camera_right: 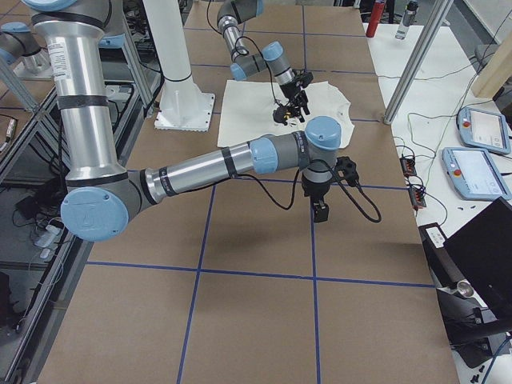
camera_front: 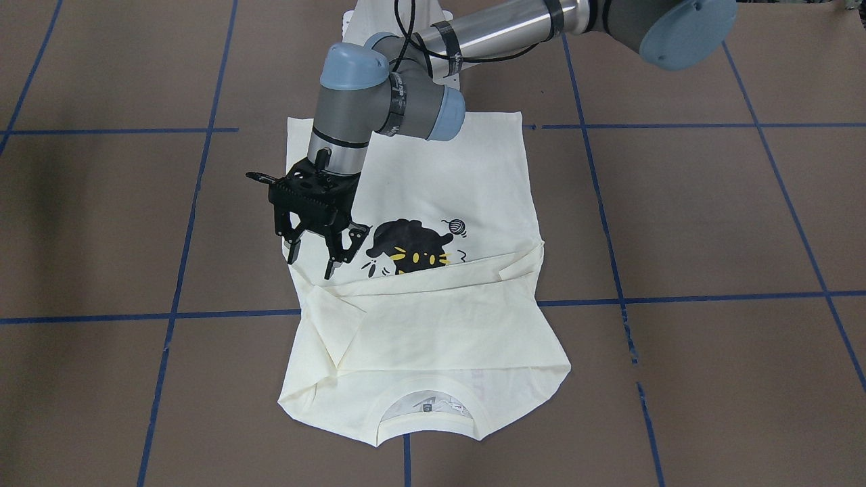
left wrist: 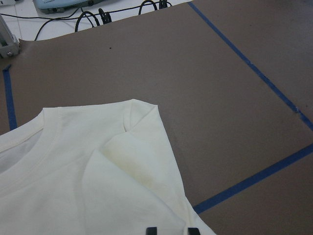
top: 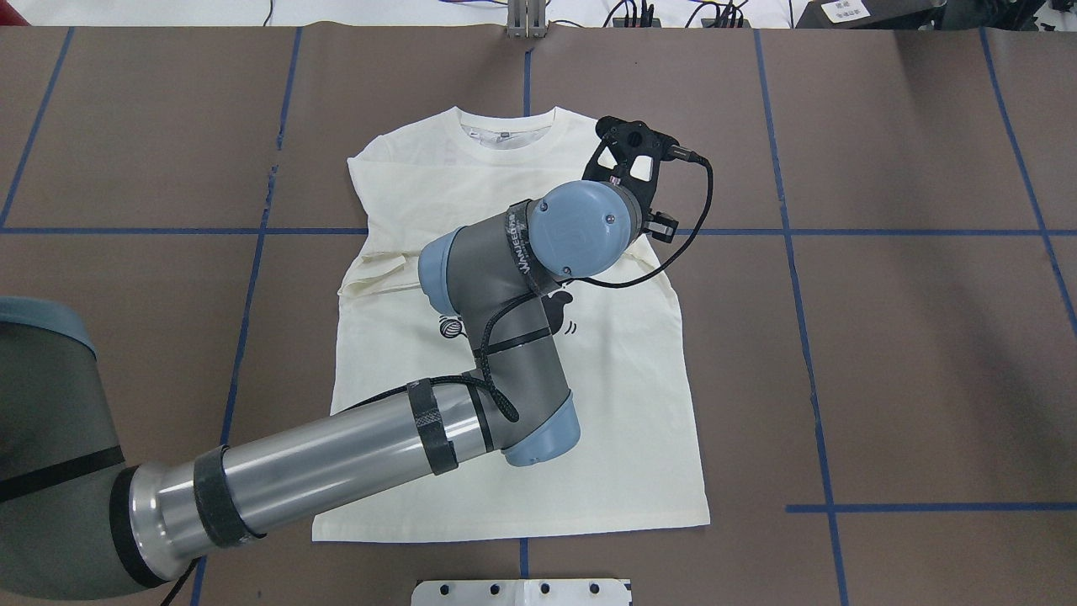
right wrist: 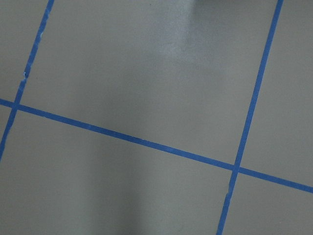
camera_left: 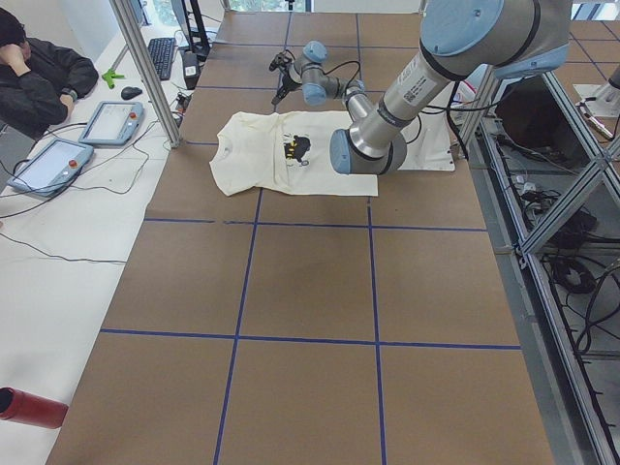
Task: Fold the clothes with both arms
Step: 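Release the sleeve and lift the left gripper while the right gripper approaches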
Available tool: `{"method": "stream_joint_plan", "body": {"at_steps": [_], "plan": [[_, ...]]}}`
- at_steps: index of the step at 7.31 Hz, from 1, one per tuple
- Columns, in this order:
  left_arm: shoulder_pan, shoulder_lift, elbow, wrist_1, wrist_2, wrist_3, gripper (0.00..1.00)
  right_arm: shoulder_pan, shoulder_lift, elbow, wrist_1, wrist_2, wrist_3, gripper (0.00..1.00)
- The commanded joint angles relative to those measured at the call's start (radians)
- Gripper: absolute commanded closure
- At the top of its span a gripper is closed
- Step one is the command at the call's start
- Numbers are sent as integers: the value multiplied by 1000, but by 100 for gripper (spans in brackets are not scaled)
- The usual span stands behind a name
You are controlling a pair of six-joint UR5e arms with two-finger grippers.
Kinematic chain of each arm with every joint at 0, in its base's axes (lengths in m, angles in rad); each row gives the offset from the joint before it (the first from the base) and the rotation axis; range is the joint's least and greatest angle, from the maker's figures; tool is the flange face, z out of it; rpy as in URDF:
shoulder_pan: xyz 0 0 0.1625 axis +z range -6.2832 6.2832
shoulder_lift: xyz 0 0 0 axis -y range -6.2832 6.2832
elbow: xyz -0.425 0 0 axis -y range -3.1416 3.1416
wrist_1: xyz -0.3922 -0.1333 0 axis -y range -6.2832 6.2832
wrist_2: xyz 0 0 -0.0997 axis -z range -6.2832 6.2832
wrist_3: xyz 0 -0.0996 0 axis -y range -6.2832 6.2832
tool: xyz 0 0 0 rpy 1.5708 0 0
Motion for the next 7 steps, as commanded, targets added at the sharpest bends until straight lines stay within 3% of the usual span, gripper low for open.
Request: {"method": "stream_joint_plan", "body": {"at_steps": [1, 2, 4, 5, 7], "plan": [[-56, 3, -12, 46, -165, 21, 0, -12, 9, -4, 56, 1, 3, 0], [-78, 19, -54, 146, -172, 55, 0, -38, 10, -1, 124, 1, 24, 0], [-143, 190, -325, 314, -268, 200, 0, -160, 50, 0, 256, -11, 302, 0], [-173, 301, -463, 325, -304, 249, 0, -232, 110, 2, 262, -44, 419, 0], [-237, 436, -607, 345, -374, 351, 0, -437, 249, -1, 249, -225, 672, 0]]}}
